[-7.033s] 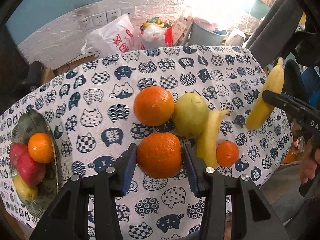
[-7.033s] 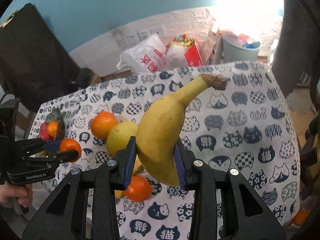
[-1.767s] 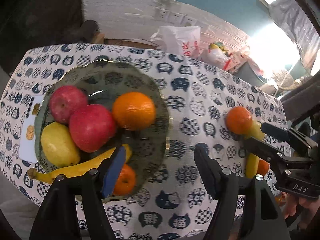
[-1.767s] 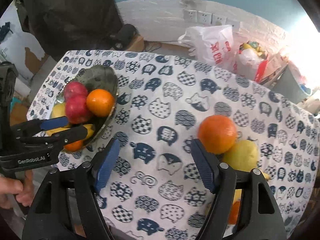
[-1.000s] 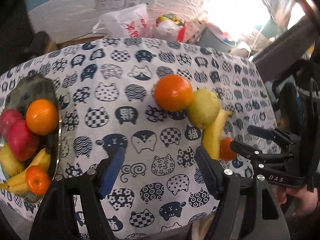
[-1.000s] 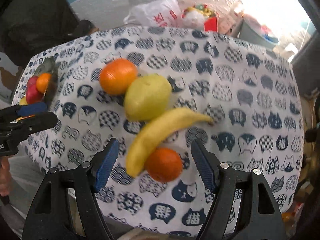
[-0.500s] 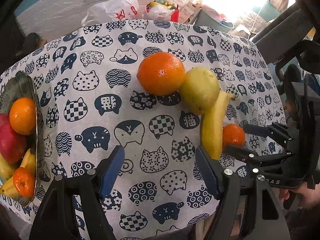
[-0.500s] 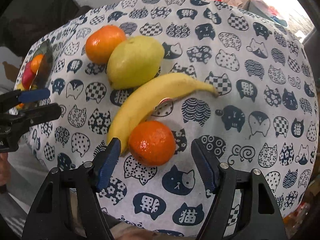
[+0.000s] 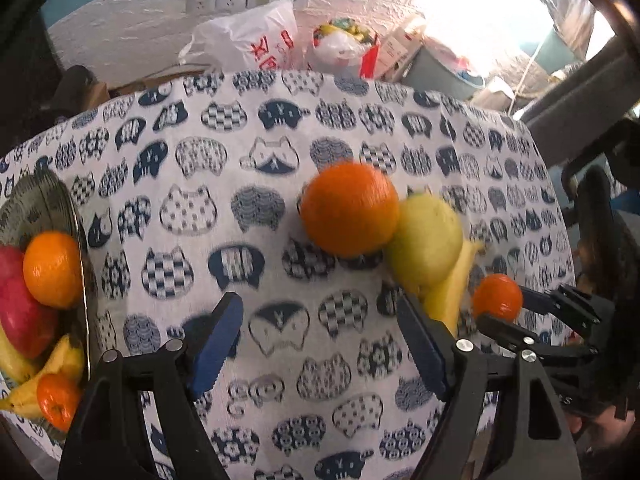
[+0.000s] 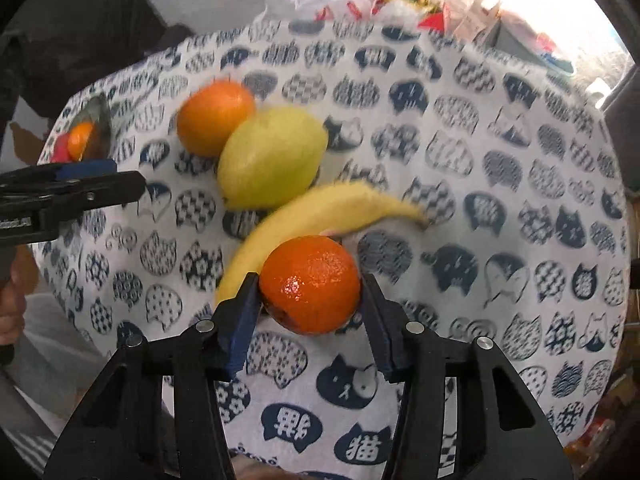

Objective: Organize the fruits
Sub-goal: 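Close the right tool on a small tangerine, then close the left tool on the large orange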

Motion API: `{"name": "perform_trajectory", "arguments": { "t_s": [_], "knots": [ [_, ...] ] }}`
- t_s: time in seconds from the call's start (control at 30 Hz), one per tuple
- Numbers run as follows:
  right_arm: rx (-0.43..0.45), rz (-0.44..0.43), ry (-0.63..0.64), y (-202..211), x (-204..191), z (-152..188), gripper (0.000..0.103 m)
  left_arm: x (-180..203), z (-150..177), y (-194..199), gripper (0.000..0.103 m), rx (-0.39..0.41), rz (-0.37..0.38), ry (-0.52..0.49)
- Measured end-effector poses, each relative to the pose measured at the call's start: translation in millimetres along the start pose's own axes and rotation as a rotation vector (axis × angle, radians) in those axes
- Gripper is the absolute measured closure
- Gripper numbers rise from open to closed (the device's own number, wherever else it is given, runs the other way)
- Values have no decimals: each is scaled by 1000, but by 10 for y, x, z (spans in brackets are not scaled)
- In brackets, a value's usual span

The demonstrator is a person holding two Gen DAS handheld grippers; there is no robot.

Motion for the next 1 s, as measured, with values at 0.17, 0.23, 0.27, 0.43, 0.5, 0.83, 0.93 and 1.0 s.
{"name": "perform_trajectory", "arguments": {
  "t_s": [0.17,0.23,0.27,0.43,0.5,0.83,0.93,1.0],
  "knots": [
    [84,45,-19,96,114,-212,54,51,-194,-49,22,26,16,-4],
    [111,64,-26,92,124,-318,54,91,-253,-85,22,29,14,-11],
    [117,69,-28,91,135,-350,54,108,-283,-112,22,28,16,-8],
    [124,62,-65,54,275,-503,54,167,-400,-228,22,17,41,25],
    [121,55,-74,17,290,-550,54,184,-435,-268,22,14,50,33],
    [117,44,-85,-101,328,-671,54,201,-566,-525,18,-17,31,65],
    [118,45,-94,-116,362,-692,54,168,-589,-570,18,-14,41,82],
    [116,42,-101,-130,380,-704,54,158,-599,-587,18,-11,50,81]
  ]
}}
Point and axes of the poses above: each gripper's, at about its wrist camera, not at the fingertips, and y roughly against the way its jaws point, x to its right, z to its underside, the point moved 4 cm from there along -y, roughly the way its jaws point, and after that the axes turned 5 degrees about -y, right-handed, at the moved point
